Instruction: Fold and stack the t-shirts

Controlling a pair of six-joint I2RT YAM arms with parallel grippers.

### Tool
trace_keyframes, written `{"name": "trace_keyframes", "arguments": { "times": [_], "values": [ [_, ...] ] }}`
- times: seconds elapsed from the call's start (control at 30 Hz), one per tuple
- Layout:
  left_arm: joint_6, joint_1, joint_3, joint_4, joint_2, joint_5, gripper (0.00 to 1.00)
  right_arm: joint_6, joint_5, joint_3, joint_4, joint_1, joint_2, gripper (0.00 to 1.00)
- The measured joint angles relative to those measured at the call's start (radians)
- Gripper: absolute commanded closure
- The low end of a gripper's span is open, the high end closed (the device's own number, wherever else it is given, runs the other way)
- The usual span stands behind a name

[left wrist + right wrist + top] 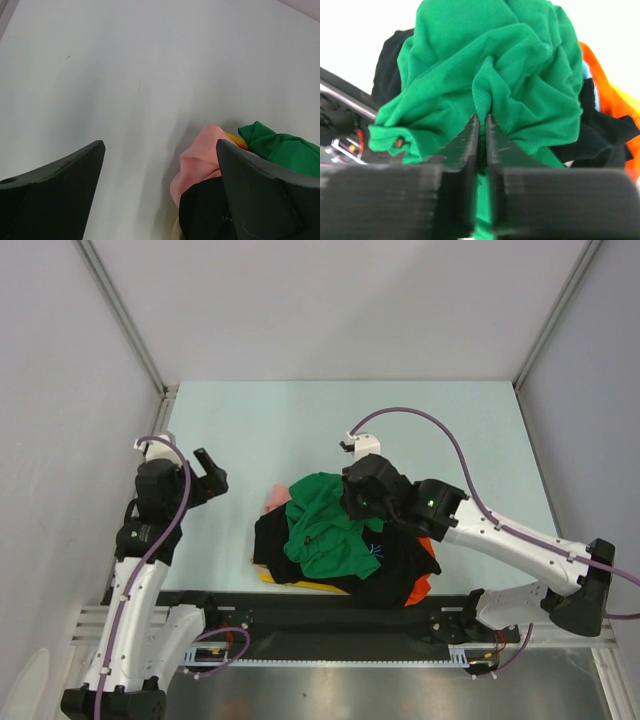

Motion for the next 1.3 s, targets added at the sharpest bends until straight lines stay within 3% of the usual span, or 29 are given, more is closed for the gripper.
{"name": "trace_keyframes", "arguments": {
  "times": [0.2,0.37,0.53,0.7,0.97,1.07,1.1,1.17,1.2,1.23,1.27,1.3],
  "values": [
    [0.008,0.000,0.000,0.000,0.000,0.008,0.06,-0.019,0.015,0.059,-0.031,0.003,0.000,1.00],
    [0.007,-0.042,0.000,0.000,0.022,-0.001,0.05,-0.159,0.149,0.392,-0.086,-0.038,0.019,1.00],
    [-0.023,-0.148,0.000,-0.003,0.111,-0.009,0.06,-0.367,0.356,0.666,0.068,-0.107,-0.022,1.00],
    [-0.097,-0.216,-0.074,0.041,0.166,-0.005,0.11,-0.428,0.481,0.613,0.126,-0.366,-0.135,1.00],
    [-0.163,-0.336,-0.160,0.175,0.399,0.036,0.18,-0.331,0.399,0.327,0.035,-0.668,-0.213,1.00],
    [-0.171,-0.408,-0.163,0.224,0.461,0.050,0.28,-0.293,0.340,0.264,-0.023,-0.790,-0.201,1.00],
    [-0.173,-0.424,-0.163,0.238,0.475,0.052,0.42,-0.278,0.327,0.249,-0.042,-0.836,-0.201,1.00],
    [-0.185,-0.441,-0.164,0.269,0.502,0.057,0.58,-0.245,0.299,0.231,-0.064,-0.903,-0.209,1.00],
    [-0.184,-0.443,-0.165,0.276,0.517,0.051,0.79,-0.227,0.280,0.221,-0.070,-0.938,-0.217,1.00],
    [-0.185,-0.441,-0.165,0.280,0.529,0.045,0.93,-0.212,0.258,0.213,-0.074,-0.967,-0.225,1.00],
    [-0.176,-0.436,-0.164,0.291,0.548,0.051,1.00,-0.198,0.237,0.208,-0.074,-0.986,-0.234,1.00],
    [-0.168,-0.437,-0.159,0.296,0.556,0.056,1.00,-0.183,0.215,0.204,-0.075,-1.000,-0.240,1.00]
  ]
}}
